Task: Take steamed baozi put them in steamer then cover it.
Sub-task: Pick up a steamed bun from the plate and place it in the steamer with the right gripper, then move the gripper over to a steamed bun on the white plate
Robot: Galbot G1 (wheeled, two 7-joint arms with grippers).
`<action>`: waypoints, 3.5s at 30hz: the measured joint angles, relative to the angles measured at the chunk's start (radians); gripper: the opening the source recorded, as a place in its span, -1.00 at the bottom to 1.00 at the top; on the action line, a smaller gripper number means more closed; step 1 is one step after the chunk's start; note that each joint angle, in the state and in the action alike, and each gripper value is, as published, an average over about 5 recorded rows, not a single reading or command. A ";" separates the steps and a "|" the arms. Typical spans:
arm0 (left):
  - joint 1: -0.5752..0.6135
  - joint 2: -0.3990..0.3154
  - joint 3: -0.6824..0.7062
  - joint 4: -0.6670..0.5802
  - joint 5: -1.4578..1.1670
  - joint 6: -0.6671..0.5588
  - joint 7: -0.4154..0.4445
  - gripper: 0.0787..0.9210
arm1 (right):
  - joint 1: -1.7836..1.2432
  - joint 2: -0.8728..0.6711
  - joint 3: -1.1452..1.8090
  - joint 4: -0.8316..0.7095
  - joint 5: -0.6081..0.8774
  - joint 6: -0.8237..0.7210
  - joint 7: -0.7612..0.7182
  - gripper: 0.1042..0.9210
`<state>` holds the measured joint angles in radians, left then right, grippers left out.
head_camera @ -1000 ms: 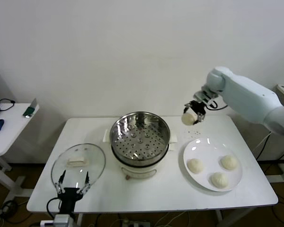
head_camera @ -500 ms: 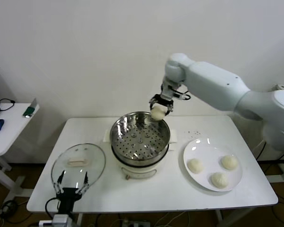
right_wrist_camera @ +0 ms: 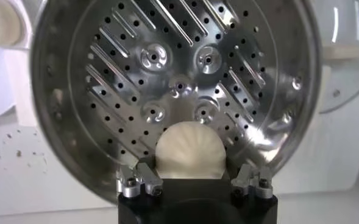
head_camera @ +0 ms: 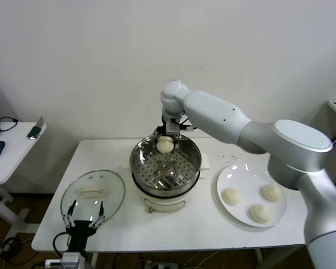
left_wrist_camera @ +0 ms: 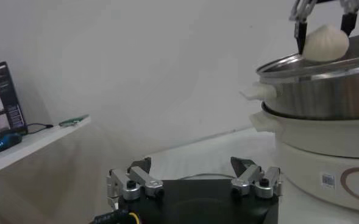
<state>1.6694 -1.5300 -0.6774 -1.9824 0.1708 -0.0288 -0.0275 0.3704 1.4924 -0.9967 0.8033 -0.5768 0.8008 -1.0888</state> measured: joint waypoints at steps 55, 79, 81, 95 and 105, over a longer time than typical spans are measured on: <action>0.024 0.003 0.010 -0.030 -0.011 -0.003 -0.010 0.77 | 0.308 -0.610 -0.457 0.427 0.920 -0.760 0.086 0.76; 0.054 -0.002 -0.001 -0.041 -0.009 -0.004 -0.006 0.77 | -0.020 -0.704 -0.395 0.383 0.892 -0.981 0.041 0.76; 0.052 -0.002 -0.002 -0.038 -0.009 -0.004 -0.006 0.77 | -0.043 -0.699 -0.382 0.372 0.886 -0.985 0.041 0.76; 0.044 -0.002 0.005 -0.024 -0.002 -0.004 -0.006 0.77 | -0.137 -0.656 -0.305 0.293 0.848 -0.983 0.040 0.76; 0.044 -0.002 0.007 -0.024 0.000 -0.005 -0.006 0.77 | -0.149 -0.645 -0.282 0.268 0.841 -0.975 0.029 0.66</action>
<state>1.7136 -1.5320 -0.6704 -2.0067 0.1708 -0.0341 -0.0332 0.2210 0.8476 -1.2792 1.0713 0.2645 -0.1742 -1.0595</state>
